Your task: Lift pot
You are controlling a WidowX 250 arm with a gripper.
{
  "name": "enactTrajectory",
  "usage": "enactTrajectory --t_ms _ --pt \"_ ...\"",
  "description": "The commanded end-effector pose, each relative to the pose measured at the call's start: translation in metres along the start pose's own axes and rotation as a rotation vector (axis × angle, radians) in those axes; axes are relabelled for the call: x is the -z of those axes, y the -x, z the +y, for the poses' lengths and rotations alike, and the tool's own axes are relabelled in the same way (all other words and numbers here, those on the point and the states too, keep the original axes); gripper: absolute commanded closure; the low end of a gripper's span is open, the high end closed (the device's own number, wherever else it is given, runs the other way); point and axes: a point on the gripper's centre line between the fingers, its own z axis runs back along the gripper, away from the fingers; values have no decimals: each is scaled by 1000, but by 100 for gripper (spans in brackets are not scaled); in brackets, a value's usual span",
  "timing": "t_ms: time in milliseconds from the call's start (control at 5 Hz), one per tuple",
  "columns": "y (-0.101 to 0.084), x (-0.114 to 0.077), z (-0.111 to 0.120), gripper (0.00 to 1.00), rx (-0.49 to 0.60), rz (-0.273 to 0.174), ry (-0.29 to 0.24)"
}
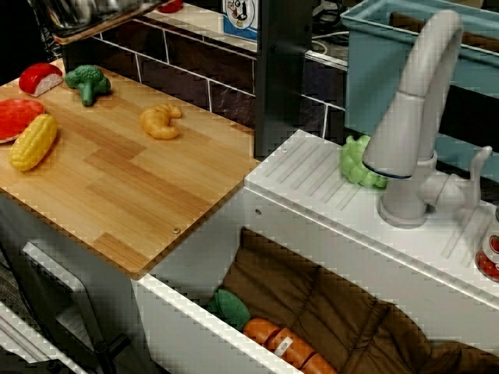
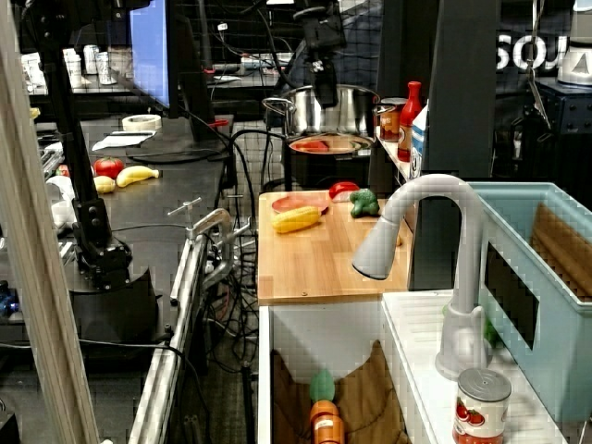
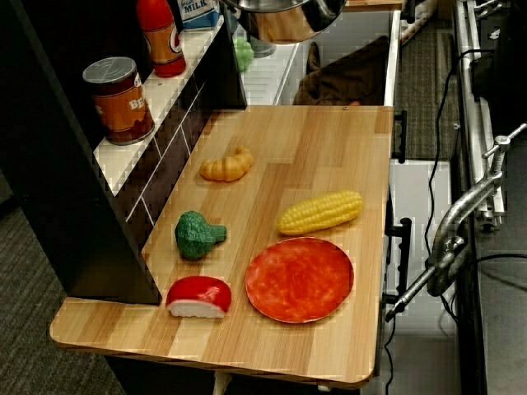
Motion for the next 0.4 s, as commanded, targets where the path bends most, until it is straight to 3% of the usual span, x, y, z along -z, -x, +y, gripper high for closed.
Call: enactTrajectory --t_ms 0,200 --pt "5 -27 -12 100 46 -69 -46" --pt "3 -30 -12 100 39 -73 -41"
